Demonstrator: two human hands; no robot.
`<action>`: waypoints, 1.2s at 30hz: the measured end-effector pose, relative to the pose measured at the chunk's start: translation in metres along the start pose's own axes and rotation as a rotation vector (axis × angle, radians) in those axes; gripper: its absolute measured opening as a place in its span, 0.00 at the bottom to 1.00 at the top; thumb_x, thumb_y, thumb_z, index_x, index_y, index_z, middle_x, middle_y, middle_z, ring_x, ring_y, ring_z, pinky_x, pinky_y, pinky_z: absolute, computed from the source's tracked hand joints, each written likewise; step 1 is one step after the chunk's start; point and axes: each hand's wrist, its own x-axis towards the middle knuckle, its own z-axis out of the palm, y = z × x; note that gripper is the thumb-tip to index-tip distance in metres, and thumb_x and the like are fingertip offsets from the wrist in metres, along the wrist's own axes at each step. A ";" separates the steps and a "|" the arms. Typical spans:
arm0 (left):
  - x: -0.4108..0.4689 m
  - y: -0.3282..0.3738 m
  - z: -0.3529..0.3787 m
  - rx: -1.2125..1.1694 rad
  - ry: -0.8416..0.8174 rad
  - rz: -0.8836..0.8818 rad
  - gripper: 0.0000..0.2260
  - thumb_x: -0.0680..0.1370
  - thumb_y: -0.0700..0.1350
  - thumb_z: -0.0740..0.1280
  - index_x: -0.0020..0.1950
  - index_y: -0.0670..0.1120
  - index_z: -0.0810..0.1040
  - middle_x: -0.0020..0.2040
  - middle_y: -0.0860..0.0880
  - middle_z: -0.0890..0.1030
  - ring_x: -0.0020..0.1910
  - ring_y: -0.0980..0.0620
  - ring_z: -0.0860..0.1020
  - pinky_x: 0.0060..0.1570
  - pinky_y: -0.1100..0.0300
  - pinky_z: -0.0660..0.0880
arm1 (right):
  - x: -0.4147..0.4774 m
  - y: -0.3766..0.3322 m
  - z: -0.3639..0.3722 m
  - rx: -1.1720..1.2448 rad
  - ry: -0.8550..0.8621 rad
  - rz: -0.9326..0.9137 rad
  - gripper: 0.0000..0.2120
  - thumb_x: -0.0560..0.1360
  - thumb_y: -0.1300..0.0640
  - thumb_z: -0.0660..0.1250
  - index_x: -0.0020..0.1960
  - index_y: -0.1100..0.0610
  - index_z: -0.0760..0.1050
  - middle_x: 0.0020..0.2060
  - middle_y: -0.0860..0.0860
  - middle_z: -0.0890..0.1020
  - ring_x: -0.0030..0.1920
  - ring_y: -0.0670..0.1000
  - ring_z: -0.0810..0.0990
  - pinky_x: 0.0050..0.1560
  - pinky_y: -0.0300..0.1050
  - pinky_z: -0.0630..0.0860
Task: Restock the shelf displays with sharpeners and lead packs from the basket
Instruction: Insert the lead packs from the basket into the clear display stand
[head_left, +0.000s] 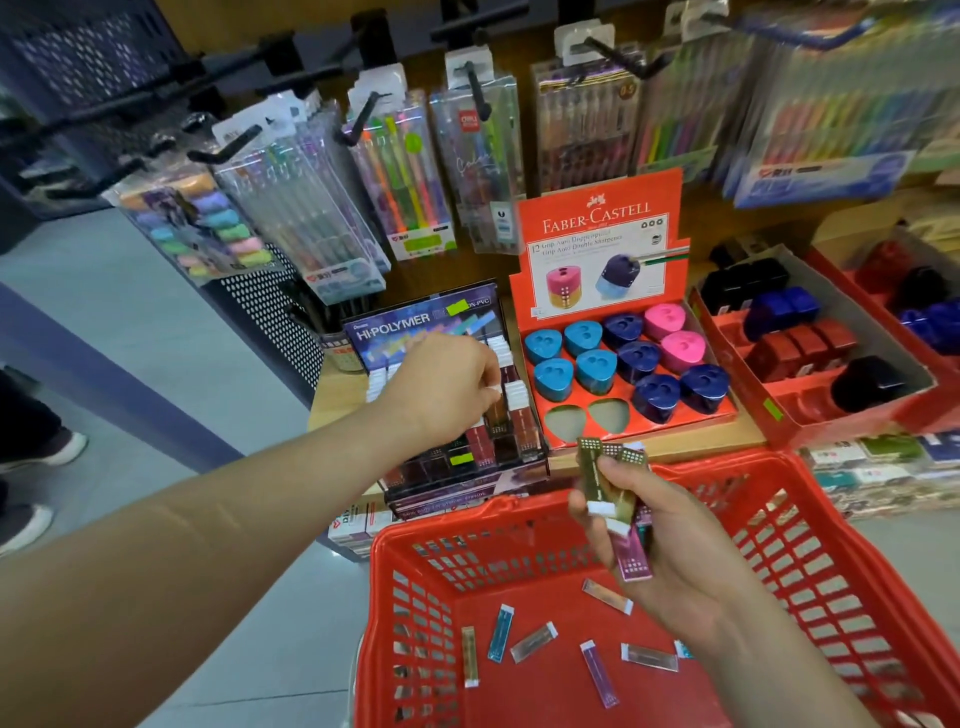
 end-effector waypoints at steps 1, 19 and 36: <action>0.001 0.000 0.002 0.006 0.008 -0.002 0.05 0.76 0.48 0.69 0.47 0.47 0.83 0.44 0.50 0.84 0.45 0.50 0.80 0.53 0.56 0.74 | 0.000 0.000 0.000 -0.012 0.004 -0.011 0.05 0.74 0.62 0.67 0.48 0.63 0.77 0.33 0.58 0.81 0.31 0.51 0.82 0.20 0.35 0.73; -0.023 0.046 -0.041 -0.816 -0.601 -0.105 0.07 0.73 0.40 0.73 0.49 0.42 0.78 0.37 0.44 0.84 0.35 0.51 0.81 0.37 0.63 0.79 | 0.002 0.002 0.006 0.015 -0.065 -0.171 0.06 0.71 0.60 0.69 0.46 0.57 0.74 0.35 0.51 0.76 0.30 0.45 0.70 0.21 0.33 0.61; 0.002 -0.006 -0.060 -0.211 -0.071 -0.023 0.04 0.72 0.42 0.74 0.46 0.48 0.83 0.37 0.55 0.83 0.39 0.60 0.81 0.45 0.63 0.78 | -0.004 -0.007 0.001 0.022 -0.059 -0.127 0.12 0.78 0.64 0.64 0.60 0.64 0.76 0.51 0.63 0.84 0.50 0.57 0.85 0.33 0.40 0.81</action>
